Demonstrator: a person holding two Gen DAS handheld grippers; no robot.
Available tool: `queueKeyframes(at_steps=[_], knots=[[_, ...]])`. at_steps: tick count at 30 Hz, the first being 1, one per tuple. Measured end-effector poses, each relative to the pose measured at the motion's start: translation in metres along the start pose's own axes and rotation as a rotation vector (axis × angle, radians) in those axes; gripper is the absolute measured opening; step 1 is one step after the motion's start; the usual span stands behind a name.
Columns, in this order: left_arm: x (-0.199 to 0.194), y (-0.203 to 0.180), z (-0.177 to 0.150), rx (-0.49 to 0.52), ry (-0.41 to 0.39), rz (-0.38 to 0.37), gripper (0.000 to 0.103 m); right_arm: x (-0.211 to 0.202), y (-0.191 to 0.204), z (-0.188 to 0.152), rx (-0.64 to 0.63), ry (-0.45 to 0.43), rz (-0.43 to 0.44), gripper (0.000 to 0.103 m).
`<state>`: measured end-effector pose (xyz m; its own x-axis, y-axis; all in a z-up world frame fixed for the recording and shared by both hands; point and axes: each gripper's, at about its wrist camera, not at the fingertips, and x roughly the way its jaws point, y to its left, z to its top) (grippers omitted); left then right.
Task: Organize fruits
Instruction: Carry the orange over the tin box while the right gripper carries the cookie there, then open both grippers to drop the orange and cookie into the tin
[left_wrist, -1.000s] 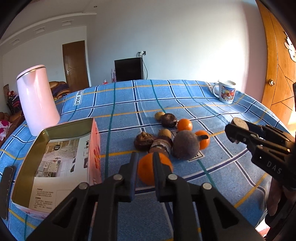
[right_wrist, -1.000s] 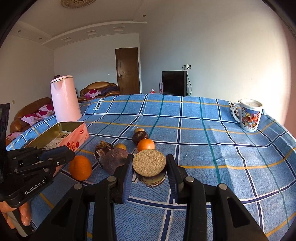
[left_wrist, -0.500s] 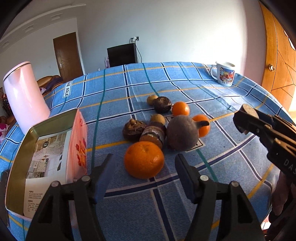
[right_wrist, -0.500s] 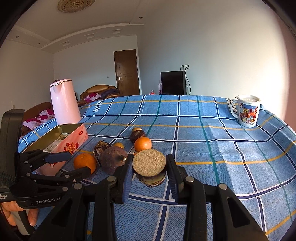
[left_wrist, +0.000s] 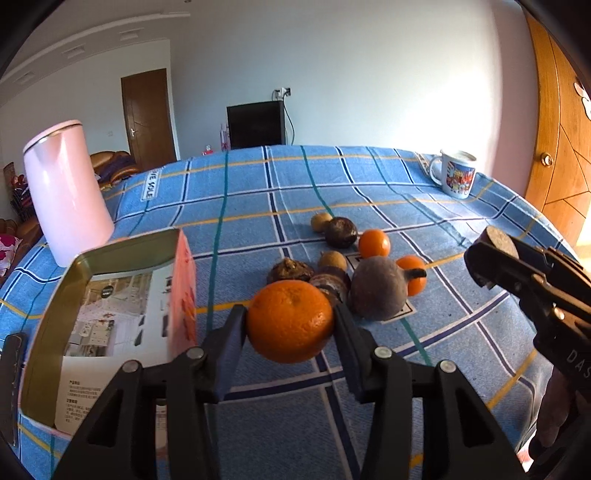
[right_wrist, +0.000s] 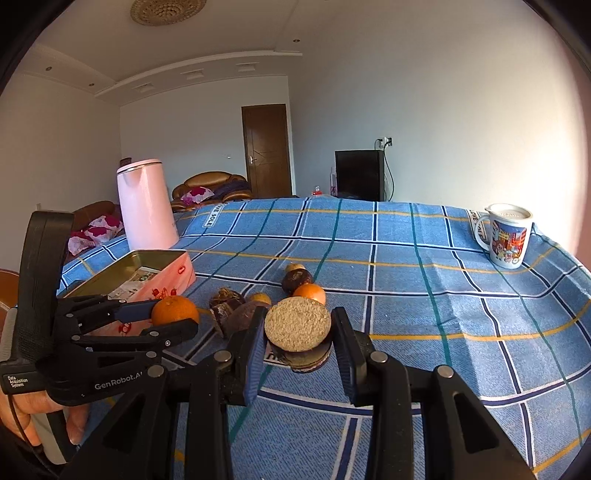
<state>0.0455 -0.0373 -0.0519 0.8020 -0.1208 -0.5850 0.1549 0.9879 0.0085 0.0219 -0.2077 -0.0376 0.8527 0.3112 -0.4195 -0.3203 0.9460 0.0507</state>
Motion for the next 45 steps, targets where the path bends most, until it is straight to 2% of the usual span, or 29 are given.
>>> queueKeyframes(at_steps=[4,7,13,20,30,33,37,45], knots=[[-0.018,0.019,0.006,-0.008,-0.074,0.069,0.049,-0.001,0.018,0.015,-0.026,-0.028,0.048,0.036],[-0.023,0.039,0.007,-0.039,-0.098,0.106,0.049,0.001,0.035,0.025,-0.062,-0.053,0.068,0.036],[-0.021,0.080,0.004,-0.101,-0.093,0.145,0.049,0.019,0.071,0.042,-0.122,-0.060,0.122,0.036],[-0.016,0.115,0.000,-0.140,-0.080,0.187,0.049,0.049,0.109,0.057,-0.163,-0.014,0.192,0.036],[0.007,0.155,-0.003,-0.189,-0.009,0.198,0.049,0.089,0.154,0.061,-0.202,0.070,0.242,0.037],[0.010,0.165,-0.003,-0.218,0.014,0.162,0.049,0.099,0.163,0.057,-0.217,0.096,0.246,0.037],[0.015,0.172,0.000,-0.227,0.038,0.163,0.049,0.111,0.175,0.052,-0.240,0.132,0.254,0.037],[0.019,0.188,0.004,-0.233,0.044,0.182,0.049,0.125,0.190,0.050,-0.259,0.168,0.250,0.037]])
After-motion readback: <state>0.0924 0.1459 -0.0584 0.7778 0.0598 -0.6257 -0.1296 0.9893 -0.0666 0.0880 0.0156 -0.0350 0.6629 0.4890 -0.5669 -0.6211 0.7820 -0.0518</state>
